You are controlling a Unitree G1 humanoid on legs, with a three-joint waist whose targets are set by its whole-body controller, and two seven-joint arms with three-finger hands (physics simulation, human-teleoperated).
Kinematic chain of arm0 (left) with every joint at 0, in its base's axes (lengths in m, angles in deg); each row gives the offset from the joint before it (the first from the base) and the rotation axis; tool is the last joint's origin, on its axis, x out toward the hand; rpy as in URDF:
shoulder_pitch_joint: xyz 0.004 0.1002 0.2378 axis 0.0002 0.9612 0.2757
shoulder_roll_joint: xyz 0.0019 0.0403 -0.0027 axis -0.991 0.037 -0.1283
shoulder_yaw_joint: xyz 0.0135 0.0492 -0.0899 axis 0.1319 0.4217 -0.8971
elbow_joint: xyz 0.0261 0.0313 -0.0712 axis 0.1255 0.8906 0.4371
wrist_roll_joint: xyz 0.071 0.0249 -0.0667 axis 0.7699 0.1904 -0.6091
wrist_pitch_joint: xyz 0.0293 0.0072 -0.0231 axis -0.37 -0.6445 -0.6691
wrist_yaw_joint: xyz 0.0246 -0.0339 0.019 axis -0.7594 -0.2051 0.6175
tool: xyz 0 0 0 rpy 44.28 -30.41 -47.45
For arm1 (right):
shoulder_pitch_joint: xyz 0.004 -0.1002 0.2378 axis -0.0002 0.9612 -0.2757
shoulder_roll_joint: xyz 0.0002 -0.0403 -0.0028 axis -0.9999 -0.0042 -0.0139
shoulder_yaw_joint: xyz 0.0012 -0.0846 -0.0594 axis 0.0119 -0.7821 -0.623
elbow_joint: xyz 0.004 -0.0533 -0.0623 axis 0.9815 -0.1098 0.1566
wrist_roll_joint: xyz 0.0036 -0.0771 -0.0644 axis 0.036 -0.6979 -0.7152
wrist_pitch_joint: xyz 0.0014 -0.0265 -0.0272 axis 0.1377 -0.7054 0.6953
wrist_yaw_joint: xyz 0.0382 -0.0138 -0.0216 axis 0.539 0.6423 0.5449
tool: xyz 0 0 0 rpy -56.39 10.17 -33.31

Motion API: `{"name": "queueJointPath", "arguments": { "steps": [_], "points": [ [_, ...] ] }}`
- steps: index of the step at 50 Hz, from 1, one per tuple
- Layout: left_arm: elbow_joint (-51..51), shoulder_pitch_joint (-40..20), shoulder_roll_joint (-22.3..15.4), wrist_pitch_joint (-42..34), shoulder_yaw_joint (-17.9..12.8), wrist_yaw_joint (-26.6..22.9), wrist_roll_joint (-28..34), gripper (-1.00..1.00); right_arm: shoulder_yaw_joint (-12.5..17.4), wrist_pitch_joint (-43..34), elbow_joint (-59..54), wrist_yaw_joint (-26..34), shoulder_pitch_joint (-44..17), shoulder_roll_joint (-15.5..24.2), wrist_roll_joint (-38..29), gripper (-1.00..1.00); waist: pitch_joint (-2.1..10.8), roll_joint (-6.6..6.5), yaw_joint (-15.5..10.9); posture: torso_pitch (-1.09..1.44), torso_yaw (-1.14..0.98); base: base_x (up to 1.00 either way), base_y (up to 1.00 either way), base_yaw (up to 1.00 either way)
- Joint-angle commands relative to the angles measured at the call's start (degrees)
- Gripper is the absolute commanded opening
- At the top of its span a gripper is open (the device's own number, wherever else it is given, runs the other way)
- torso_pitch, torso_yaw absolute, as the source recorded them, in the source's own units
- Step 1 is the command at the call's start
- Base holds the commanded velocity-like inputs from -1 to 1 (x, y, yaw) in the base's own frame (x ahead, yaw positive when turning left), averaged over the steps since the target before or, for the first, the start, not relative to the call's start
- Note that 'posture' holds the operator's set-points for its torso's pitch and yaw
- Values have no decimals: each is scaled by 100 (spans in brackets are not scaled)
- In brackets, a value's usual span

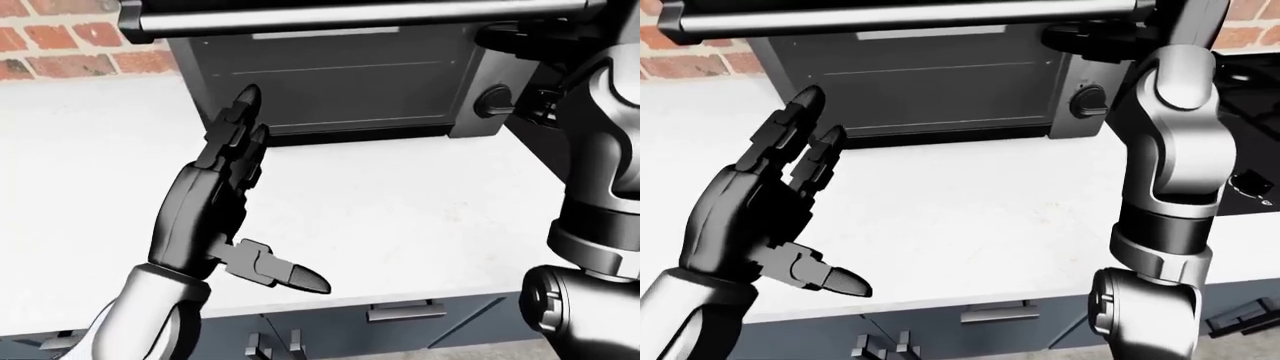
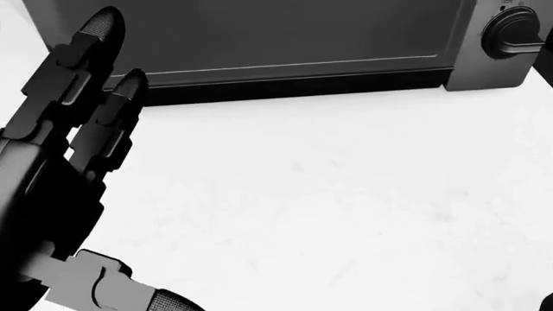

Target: Close the toaster oven door.

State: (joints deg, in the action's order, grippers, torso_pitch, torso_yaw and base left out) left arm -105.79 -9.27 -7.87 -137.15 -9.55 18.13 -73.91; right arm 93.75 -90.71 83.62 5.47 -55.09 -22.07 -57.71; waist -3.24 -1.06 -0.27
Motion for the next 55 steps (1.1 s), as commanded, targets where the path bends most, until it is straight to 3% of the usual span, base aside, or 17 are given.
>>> {"name": "queueJointPath", "arguments": {
  "steps": [1,8,17,22,38,55],
  "points": [
    [-95,-181,45,-26,-148,-65,96,100,103,194,209,-113,-226,99,-43,100,142,28,-3,0,0,0,0,0],
    [-95,-583,539,-706,-449,-503,323,100,94,204,207,-203,-253,97,-75,100,132,47,-5,0,0,0,0,0],
    [-81,-748,1435,-1368,-536,-1938,1934,100,79,271,137,-266,-257,121,-207,100,122,88,-11,0,0,0,0,0],
    [73,-939,1675,-1484,-543,-2556,2568,100,88,305,99,-284,-259,128,-281,100,120,130,-18,0,0,0,0,0],
    [718,-1425,2085,-1255,-232,-3543,3902,100,132,329,119,-321,-217,162,-263,100,128,211,-44,0,0,0,0,0],
    [1268,-1925,2271,-1084,-218,-4119,4511,100,143,294,173,-420,-213,207,-259,100,128,263,-70,0,0,0,0,0]
  ]
}}
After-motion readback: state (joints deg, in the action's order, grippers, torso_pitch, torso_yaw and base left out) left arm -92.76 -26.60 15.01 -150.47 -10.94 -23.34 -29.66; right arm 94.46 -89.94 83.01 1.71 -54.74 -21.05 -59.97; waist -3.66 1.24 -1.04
